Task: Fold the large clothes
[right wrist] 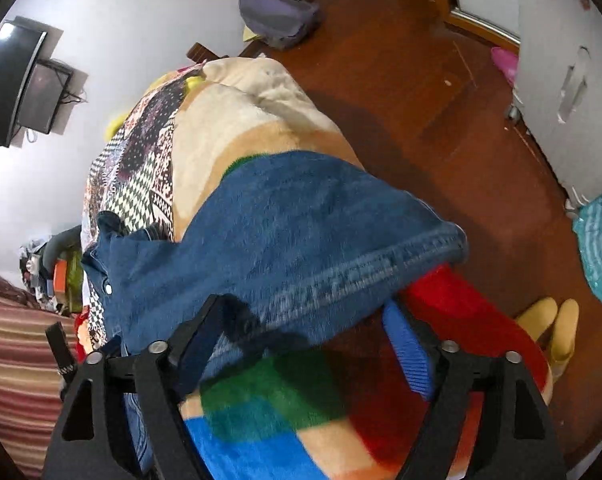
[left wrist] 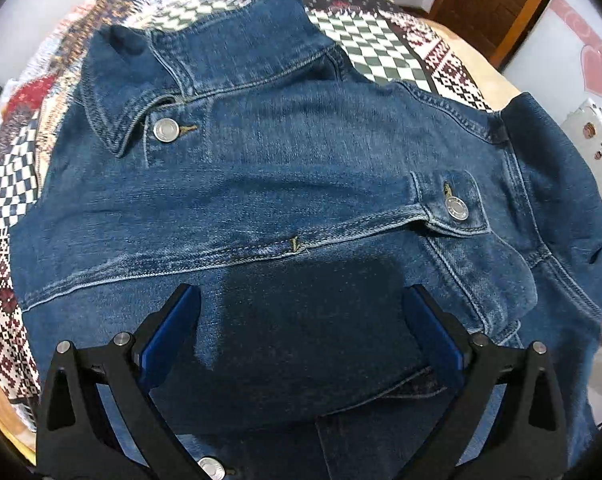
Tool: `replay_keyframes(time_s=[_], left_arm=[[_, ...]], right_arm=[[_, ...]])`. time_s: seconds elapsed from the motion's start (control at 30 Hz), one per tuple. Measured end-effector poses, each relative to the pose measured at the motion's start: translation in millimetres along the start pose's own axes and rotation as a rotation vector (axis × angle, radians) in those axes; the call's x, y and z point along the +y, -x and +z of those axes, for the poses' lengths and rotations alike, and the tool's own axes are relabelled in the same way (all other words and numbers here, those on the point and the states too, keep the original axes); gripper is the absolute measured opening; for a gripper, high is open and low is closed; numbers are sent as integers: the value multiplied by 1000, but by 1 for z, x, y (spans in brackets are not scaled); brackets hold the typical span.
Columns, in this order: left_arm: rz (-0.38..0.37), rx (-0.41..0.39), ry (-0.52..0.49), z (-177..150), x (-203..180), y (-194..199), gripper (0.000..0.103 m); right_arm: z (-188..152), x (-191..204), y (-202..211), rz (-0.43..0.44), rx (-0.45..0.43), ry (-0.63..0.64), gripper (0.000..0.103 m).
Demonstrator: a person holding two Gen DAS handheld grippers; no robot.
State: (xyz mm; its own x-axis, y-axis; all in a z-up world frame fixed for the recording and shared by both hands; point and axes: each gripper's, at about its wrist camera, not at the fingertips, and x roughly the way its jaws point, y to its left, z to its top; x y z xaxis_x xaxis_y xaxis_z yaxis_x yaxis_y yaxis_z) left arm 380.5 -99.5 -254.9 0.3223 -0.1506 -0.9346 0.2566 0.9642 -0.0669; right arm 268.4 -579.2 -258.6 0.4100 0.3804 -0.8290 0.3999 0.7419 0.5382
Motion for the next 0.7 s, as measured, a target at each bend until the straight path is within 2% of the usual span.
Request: replay_keyframes(time_s=[0.17,0.23,0.3,0.4,0.57,0.7], left_arm=[[7,-33,16,-8,2,7,103],[10,-28,20,-10,1,9,103],[15,-22,26,-11,3,13,103],[28,-26,45,-15,12,23,103],[42,-57,108,-20,31,38,103],[60,-136,134,-21,44,65,103]], right_arm=[[18,2,-18,-25,-28,-39,83],[24,7,-19,-36,-66,-42,75],[28,19,-18,-51,-117,-18,53],[27,43,-3,-95,-233,58,34],[26,101,38,-21,-366,216,21],[24,165,69,53,-421,360,15]])
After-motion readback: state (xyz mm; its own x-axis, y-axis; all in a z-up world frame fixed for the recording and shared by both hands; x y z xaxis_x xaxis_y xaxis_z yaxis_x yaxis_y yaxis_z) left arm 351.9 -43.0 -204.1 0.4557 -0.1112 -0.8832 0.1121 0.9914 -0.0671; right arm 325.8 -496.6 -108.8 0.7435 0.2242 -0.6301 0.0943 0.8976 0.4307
